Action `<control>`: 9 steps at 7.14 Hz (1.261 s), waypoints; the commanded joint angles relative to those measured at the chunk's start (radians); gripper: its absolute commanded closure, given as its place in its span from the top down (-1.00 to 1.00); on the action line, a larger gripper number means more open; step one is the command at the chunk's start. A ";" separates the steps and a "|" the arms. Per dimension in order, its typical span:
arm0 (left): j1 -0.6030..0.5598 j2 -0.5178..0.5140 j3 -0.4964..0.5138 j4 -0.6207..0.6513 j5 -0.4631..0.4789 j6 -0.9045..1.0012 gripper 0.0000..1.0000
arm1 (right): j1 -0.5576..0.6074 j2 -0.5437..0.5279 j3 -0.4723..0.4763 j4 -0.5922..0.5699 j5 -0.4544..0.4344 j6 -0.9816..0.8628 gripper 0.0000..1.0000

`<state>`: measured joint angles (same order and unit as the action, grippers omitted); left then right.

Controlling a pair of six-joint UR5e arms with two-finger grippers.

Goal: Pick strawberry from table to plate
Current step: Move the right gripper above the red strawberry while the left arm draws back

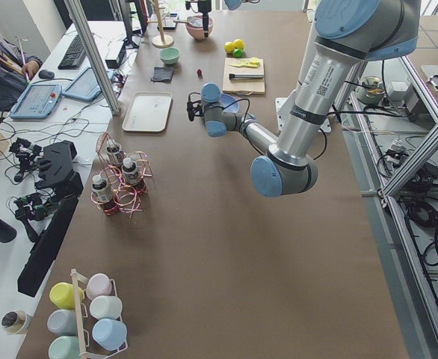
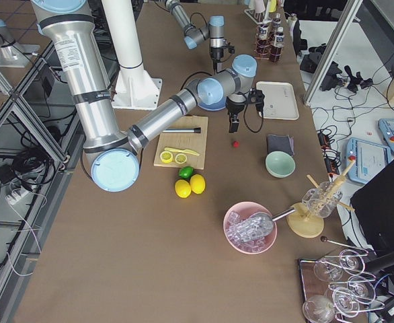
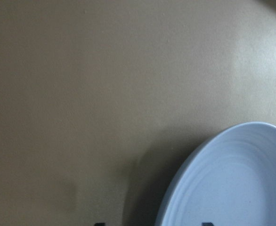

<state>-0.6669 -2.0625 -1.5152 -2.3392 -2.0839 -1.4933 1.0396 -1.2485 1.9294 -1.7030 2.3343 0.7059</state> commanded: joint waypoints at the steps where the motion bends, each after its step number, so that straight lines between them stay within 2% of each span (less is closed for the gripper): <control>1: -0.132 0.068 -0.026 0.000 -0.106 0.105 0.94 | -0.126 0.029 -0.033 0.148 -0.064 0.204 1.00; 3: -0.253 0.222 -0.097 0.000 -0.201 0.244 0.94 | -0.260 0.055 -0.099 0.314 -0.171 0.370 1.00; 6: -0.355 0.375 -0.186 -0.003 -0.265 0.318 0.94 | -0.380 0.154 -0.248 0.432 -0.286 0.501 1.00; 7: -0.378 0.389 -0.192 -0.003 -0.278 0.318 0.94 | -0.403 0.185 -0.285 0.443 -0.299 0.535 1.00; 9: -0.387 0.390 -0.188 -0.003 -0.283 0.318 0.94 | -0.430 0.193 -0.296 0.444 -0.329 0.541 1.00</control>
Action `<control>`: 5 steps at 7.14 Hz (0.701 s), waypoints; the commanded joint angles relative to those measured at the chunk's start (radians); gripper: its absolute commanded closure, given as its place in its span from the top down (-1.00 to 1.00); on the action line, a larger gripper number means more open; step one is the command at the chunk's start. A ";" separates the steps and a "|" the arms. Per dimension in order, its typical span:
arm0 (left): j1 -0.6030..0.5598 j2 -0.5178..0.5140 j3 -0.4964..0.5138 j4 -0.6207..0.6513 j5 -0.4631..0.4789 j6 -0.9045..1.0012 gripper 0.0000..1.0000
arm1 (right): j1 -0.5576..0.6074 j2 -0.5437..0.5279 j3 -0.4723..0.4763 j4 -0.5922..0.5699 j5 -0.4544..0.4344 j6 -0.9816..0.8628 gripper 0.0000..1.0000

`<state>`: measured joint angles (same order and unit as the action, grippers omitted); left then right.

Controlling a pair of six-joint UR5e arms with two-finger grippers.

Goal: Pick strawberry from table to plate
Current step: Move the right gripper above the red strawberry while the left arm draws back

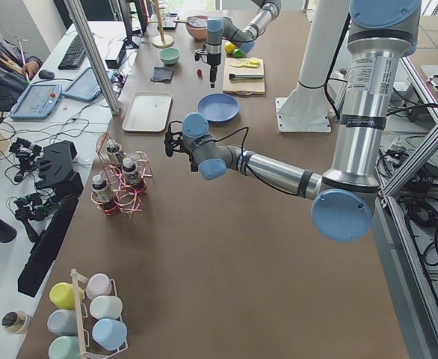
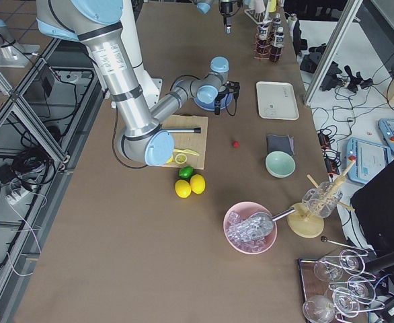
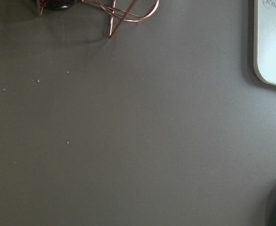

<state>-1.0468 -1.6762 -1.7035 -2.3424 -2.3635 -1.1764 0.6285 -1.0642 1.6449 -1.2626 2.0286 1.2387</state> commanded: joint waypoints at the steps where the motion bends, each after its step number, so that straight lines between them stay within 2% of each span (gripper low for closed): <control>1: -0.007 0.004 0.002 0.000 -0.003 0.001 0.94 | -0.021 0.019 -0.017 0.003 -0.024 0.008 1.00; 2: -0.007 0.013 0.002 0.000 -0.003 0.001 0.94 | -0.017 0.021 -0.016 0.002 -0.024 0.008 1.00; 3: -0.009 0.015 0.002 0.000 -0.003 0.001 0.94 | 0.049 0.003 -0.020 -0.003 -0.001 -0.022 1.00; 4: -0.007 0.015 0.004 0.000 -0.003 0.001 0.94 | 0.141 -0.006 -0.064 -0.021 0.078 -0.173 1.00; 5: -0.007 0.016 0.002 0.000 -0.002 0.001 0.94 | 0.196 -0.005 -0.120 -0.030 0.100 -0.290 1.00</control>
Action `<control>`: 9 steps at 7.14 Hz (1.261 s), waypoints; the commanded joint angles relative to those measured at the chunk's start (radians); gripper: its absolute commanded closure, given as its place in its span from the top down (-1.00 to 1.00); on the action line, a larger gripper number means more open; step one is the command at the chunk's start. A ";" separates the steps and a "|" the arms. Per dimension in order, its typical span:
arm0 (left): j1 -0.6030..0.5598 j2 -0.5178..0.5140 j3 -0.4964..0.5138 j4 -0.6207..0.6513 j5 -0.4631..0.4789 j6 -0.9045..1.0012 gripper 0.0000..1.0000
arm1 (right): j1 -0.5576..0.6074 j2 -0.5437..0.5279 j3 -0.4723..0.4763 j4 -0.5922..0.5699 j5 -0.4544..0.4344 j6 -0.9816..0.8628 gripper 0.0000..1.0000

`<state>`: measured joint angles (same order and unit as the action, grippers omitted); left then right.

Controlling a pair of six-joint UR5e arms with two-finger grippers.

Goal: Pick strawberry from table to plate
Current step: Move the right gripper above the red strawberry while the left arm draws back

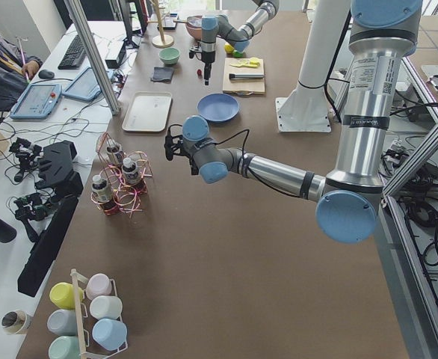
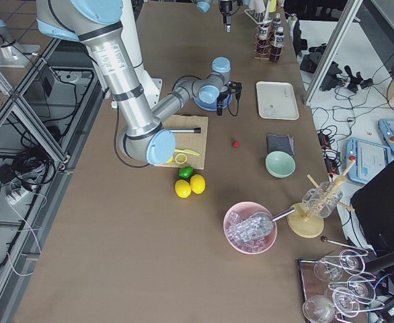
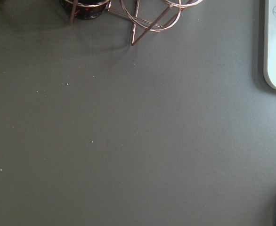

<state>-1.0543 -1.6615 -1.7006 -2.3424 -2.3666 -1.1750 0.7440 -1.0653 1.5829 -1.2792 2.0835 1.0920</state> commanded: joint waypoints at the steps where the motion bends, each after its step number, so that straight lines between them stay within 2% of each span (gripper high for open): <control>1: 0.000 0.020 -0.010 -0.005 0.004 0.000 0.94 | 0.118 0.007 -0.104 -0.012 0.043 -0.180 1.00; 2: 0.000 0.028 -0.017 -0.005 0.009 0.000 0.94 | 0.145 0.005 -0.144 -0.020 0.043 -0.289 1.00; 5: 0.003 0.031 -0.021 -0.005 0.012 -0.002 0.94 | 0.126 0.002 -0.187 -0.017 0.021 -0.307 0.97; 6: 0.005 0.029 -0.019 -0.005 0.012 -0.002 0.94 | 0.124 -0.008 -0.187 -0.015 0.021 -0.308 0.75; 7: 0.005 0.029 -0.019 -0.005 0.012 -0.003 0.94 | 0.118 -0.022 -0.187 -0.014 0.021 -0.308 0.64; 9: 0.008 0.029 -0.019 -0.003 0.033 -0.003 0.94 | 0.106 -0.028 -0.176 -0.015 0.021 -0.307 0.63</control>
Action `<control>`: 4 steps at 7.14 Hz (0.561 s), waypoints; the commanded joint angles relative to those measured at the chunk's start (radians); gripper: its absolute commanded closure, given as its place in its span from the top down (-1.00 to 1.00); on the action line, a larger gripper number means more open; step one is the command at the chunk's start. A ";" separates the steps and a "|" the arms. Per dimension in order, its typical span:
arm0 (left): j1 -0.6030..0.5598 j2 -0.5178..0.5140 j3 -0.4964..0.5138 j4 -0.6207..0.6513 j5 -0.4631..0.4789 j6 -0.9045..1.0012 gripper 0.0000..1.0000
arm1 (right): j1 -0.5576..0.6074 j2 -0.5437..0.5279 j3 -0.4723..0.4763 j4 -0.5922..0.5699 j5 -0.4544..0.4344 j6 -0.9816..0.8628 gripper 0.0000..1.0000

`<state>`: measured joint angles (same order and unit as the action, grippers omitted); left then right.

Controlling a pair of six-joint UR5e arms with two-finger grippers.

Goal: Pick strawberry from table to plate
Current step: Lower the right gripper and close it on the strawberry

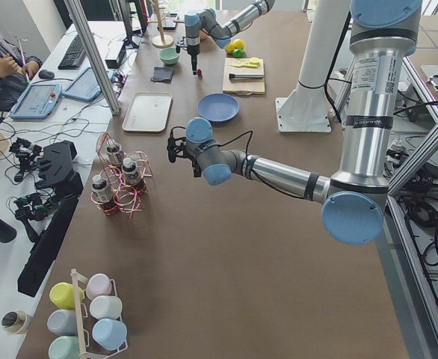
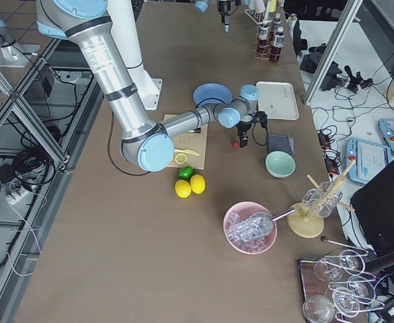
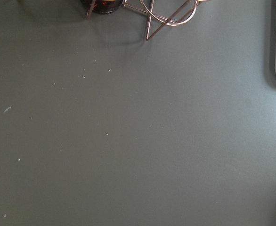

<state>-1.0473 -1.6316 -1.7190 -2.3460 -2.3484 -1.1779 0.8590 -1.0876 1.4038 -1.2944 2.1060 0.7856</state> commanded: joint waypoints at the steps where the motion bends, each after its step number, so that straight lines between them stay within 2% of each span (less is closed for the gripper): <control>1: 0.003 -0.001 -0.002 -0.001 0.015 0.000 0.94 | -0.009 -0.012 0.006 0.001 -0.001 0.000 0.54; 3: 0.003 -0.001 -0.001 -0.001 0.015 0.000 0.94 | -0.012 -0.020 0.009 0.001 -0.001 0.001 0.38; 4: 0.003 -0.002 0.001 -0.001 0.017 0.000 0.94 | -0.015 -0.020 0.009 0.001 -0.001 0.001 0.04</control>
<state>-1.0447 -1.6326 -1.7194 -2.3469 -2.3327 -1.1781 0.8465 -1.1057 1.4110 -1.2932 2.1043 0.7863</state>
